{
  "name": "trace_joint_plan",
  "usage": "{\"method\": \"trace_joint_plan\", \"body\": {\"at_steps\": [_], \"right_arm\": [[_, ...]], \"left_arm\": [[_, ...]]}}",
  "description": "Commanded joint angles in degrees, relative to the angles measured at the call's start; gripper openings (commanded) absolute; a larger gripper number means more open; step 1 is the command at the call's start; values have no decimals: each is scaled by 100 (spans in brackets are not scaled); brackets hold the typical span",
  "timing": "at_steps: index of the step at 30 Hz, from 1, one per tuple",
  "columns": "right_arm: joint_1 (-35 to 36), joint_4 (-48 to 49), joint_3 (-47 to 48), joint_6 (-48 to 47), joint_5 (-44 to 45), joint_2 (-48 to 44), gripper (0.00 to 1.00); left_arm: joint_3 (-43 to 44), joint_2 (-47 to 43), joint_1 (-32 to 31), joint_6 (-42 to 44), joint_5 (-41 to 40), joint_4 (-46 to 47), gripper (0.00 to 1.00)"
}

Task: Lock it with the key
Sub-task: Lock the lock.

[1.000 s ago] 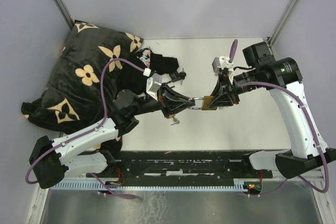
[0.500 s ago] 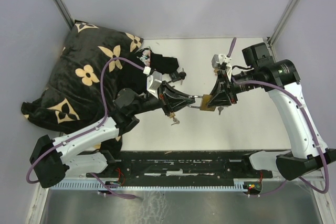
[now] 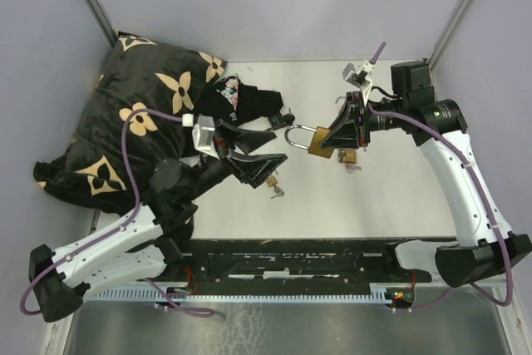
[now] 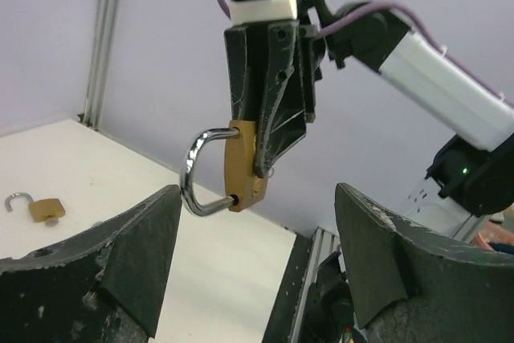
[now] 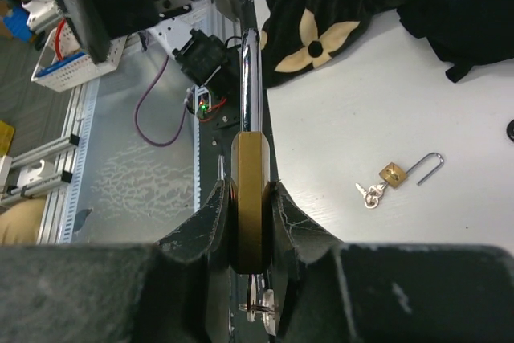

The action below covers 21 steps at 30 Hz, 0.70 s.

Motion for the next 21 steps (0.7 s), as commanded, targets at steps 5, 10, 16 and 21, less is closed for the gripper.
{"method": "trace_joint_plan", "body": {"at_steps": [5, 10, 16, 21], "right_arm": [[-314, 5173, -912, 4118, -229, -550, 2], [-317, 8296, -1107, 6873, 632, -349, 2], [-315, 9996, -1152, 8668, 1455, -366, 2], [-316, 10264, -1316, 8961, 1675, -527, 2]], "left_arm": [[-550, -533, -23, -795, -911, 390, 85], [-113, 608, -48, -1146, -955, 1606, 84], [733, 1771, -83, -1459, -1101, 2727, 86], [1137, 2158, -85, -1606, -1250, 3499, 86]]}}
